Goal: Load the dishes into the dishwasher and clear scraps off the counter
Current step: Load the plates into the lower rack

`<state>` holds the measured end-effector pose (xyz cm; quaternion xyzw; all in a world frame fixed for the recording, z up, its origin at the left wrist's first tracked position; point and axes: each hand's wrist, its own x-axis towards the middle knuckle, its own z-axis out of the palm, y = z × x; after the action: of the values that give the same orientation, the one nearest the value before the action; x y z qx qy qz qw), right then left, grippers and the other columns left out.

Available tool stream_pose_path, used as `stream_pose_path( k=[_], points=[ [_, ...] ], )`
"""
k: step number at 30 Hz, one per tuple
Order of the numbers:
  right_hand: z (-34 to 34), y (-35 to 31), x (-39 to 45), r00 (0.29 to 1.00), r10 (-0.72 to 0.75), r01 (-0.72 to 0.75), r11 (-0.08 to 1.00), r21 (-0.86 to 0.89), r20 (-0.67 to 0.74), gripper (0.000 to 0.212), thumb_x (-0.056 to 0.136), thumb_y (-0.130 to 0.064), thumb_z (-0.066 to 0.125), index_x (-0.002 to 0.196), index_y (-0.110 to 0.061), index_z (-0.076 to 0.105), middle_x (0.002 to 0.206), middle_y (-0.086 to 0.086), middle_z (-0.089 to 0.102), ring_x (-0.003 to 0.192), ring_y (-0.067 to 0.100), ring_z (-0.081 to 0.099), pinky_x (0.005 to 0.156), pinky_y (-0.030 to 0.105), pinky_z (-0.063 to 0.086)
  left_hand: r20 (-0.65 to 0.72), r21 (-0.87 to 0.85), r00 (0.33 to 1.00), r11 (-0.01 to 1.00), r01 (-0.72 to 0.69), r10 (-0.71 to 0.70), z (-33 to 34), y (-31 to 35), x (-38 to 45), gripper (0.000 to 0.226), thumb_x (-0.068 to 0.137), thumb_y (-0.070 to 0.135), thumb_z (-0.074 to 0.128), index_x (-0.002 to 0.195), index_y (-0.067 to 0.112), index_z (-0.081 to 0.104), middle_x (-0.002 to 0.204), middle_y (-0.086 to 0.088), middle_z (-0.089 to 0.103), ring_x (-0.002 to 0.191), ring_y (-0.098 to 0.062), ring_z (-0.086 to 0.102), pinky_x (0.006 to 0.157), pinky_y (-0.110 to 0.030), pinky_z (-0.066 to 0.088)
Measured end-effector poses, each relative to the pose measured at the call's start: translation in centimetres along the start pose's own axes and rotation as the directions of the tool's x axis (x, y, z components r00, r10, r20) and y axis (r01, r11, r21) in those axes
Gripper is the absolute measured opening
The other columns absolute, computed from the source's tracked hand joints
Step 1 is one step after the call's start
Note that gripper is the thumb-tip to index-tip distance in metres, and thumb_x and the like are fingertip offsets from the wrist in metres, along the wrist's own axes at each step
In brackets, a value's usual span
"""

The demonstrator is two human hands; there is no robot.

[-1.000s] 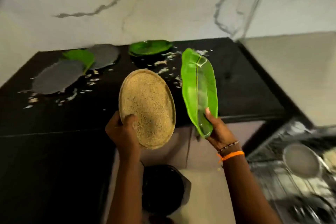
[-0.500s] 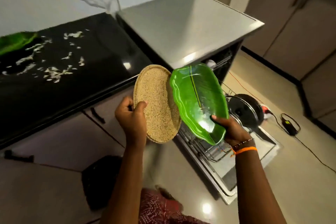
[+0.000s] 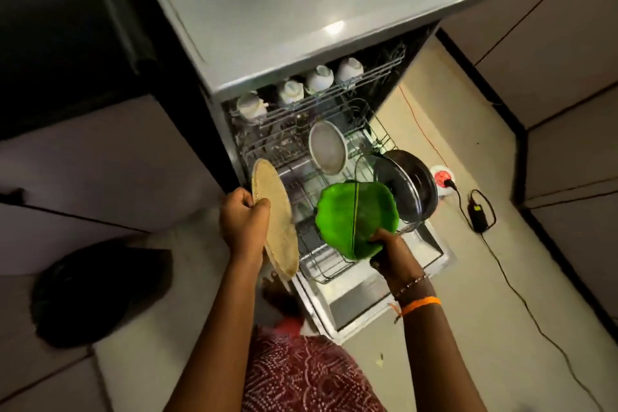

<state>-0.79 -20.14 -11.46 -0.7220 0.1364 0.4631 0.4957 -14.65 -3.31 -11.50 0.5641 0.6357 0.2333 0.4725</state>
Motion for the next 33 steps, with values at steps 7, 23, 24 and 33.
stream_pose_path(
  k=[7,23,24,33],
  points=[
    [-2.2,-1.6,7.5,0.998,-0.015,0.001,0.980,-0.197,-0.067,0.023,0.090,-0.007,0.043,0.067,-0.006,0.050,0.037,0.003,0.046,0.026,0.008,0.039,0.035,0.012,0.027,-0.041,0.162,0.991,0.978,0.130,-0.125,5.4,-1.5,1.7,0.021,0.072,0.017,0.065,0.089,0.021,0.053,0.079,0.007,0.058,0.073,-0.019,0.053,0.066,-0.027,0.037],
    [3.5,-4.5,29.9,0.846,-0.418,0.438,0.193,-0.878,0.330,0.028,0.095,-0.014,0.045,0.115,0.004,0.049,0.107,0.031,0.061,0.098,0.044,0.058,0.064,0.030,0.029,-0.327,-0.020,0.939,0.994,0.105,-0.105,18.5,-9.9,8.7,0.027,0.072,0.011,0.067,0.091,0.023,0.053,0.080,0.019,0.055,0.072,0.002,0.051,0.063,-0.019,0.037],
    [4.1,-4.4,31.1,0.838,-0.427,0.431,0.135,-0.892,0.340,0.028,0.094,-0.013,0.044,0.117,0.003,0.047,0.108,0.031,0.060,0.098,0.045,0.057,0.066,0.034,0.032,-0.325,-0.028,0.939,0.994,0.106,-0.110,19.1,-10.5,9.1,0.027,0.072,0.011,0.067,0.091,0.023,0.053,0.079,0.020,0.054,0.073,0.005,0.051,0.061,-0.015,0.037],
    [9.4,-2.3,38.1,0.791,-0.458,0.378,-0.153,-0.913,0.405,0.023,0.095,-0.018,0.040,0.115,-0.007,0.040,0.109,0.021,0.063,0.097,0.043,0.061,0.073,0.041,0.044,-0.253,-0.034,0.964,0.996,0.081,-0.087,19.8,-12.7,11.4,0.026,0.068,0.016,0.067,0.091,0.022,0.054,0.082,0.019,0.058,0.076,-0.001,0.055,0.065,-0.020,0.044]
  ],
)
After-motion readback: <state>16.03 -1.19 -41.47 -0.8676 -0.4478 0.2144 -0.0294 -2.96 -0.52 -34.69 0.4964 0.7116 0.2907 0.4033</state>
